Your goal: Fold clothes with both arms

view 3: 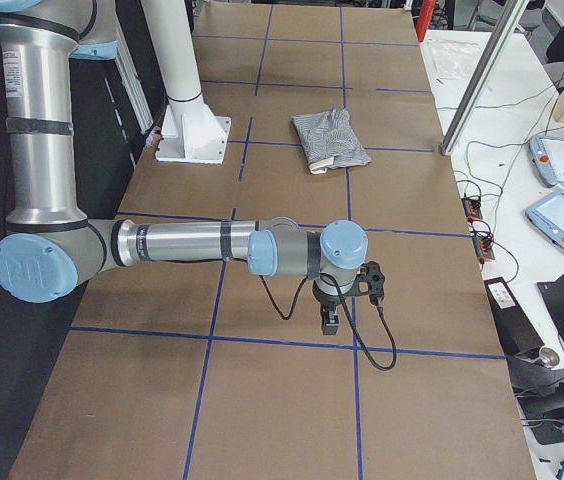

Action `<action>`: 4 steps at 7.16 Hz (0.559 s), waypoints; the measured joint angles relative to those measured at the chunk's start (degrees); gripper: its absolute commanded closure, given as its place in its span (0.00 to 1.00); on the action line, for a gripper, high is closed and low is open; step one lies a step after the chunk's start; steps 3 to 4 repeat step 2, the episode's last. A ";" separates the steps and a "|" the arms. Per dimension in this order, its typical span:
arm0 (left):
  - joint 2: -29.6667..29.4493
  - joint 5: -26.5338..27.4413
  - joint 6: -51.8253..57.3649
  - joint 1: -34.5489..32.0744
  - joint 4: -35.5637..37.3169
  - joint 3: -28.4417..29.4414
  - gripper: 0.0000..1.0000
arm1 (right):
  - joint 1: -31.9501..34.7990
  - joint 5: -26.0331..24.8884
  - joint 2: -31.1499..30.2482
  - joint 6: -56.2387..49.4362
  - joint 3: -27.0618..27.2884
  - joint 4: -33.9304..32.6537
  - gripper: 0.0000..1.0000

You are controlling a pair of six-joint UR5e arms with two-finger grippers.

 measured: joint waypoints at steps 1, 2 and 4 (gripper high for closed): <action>0.00 0.00 0.00 0.00 0.00 -0.03 0.00 | 0.00 0.07 0.00 -0.08 0.14 0.00 0.00; 0.00 0.00 0.00 0.00 0.00 -0.06 0.00 | 0.00 0.10 0.01 -0.17 0.23 0.00 0.00; 0.00 0.00 0.00 0.00 0.00 -0.06 0.00 | 0.00 0.10 0.01 -0.17 0.23 0.00 0.00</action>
